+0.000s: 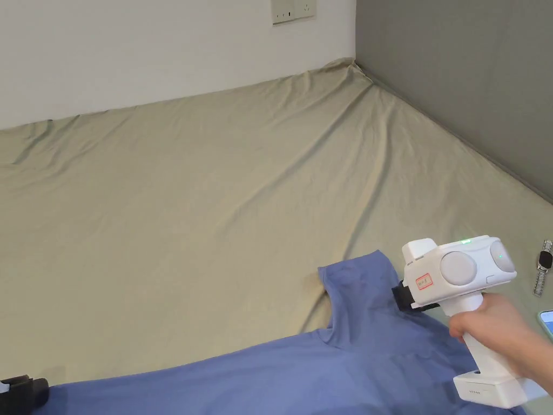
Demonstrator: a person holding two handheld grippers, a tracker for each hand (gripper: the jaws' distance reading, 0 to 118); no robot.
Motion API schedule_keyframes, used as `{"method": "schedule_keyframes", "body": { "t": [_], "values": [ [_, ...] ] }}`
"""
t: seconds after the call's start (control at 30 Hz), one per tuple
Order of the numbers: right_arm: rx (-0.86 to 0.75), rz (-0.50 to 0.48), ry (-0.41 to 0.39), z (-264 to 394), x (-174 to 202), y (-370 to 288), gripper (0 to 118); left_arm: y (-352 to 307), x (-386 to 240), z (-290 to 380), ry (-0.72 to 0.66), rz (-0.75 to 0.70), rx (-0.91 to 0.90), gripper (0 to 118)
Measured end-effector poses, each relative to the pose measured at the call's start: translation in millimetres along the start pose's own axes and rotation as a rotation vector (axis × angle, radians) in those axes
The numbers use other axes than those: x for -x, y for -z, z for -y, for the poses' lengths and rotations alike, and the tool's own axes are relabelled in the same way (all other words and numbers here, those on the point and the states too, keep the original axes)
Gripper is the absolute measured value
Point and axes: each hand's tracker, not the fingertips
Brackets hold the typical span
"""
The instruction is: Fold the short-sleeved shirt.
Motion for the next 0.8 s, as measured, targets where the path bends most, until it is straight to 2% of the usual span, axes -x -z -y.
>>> {"method": "schedule_keyframes", "body": {
  "t": [0.07, 0.1, 0.13, 0.23, 0.27, 0.4, 0.57, 0.7, 0.8],
  "values": [
    [-0.104, 0.053, -0.037, 1.3, -1.4, -22.7, 1, -12.2, -1.1, 1.6, -0.007, -0.008, -0.037, 3],
    [-0.151, 0.049, -0.013, 1.9, -5.4, -35.6, 1, -18.4, 1.5, -0.2, -0.006, 0.000, -0.052, 3],
    [-0.174, 0.024, 0.009, 2.6, -10.3, -52.8, 1, -28.9, 2.4, -0.2, 0.002, 0.024, -0.072, 3],
    [-0.279, 0.002, 0.001, 16.2, -16.1, -109.9, 1, -66.2, 4.9, 5.7, 0.021, 0.035, -0.136, 3],
    [-0.328, 0.010, 0.007, 25.9, -11.3, -135.8, 1, -79.5, 5.2, 10.9, 0.027, 0.038, -0.159, 3],
    [-0.401, -0.063, 0.059, 75.9, -19.6, -210.3, 1, -140.9, 7.2, 46.5, 0.021, 0.053, -0.218, 3],
    [-0.396, -0.110, 0.083, 140.8, -29.5, -266.0, 1, -208.3, 14.0, 102.8, -0.021, 0.099, -0.268, 3],
    [-0.280, -0.204, 0.106, 194.8, -29.1, -279.5, 1, -232.0, 15.1, 149.7, -0.071, 0.134, -0.210, 3],
    [-0.157, -0.194, 0.083, 234.6, -26.0, -271.1, 1, -224.0, 17.4, 186.4, -0.062, 0.104, -0.104, 3]
  ]
}}
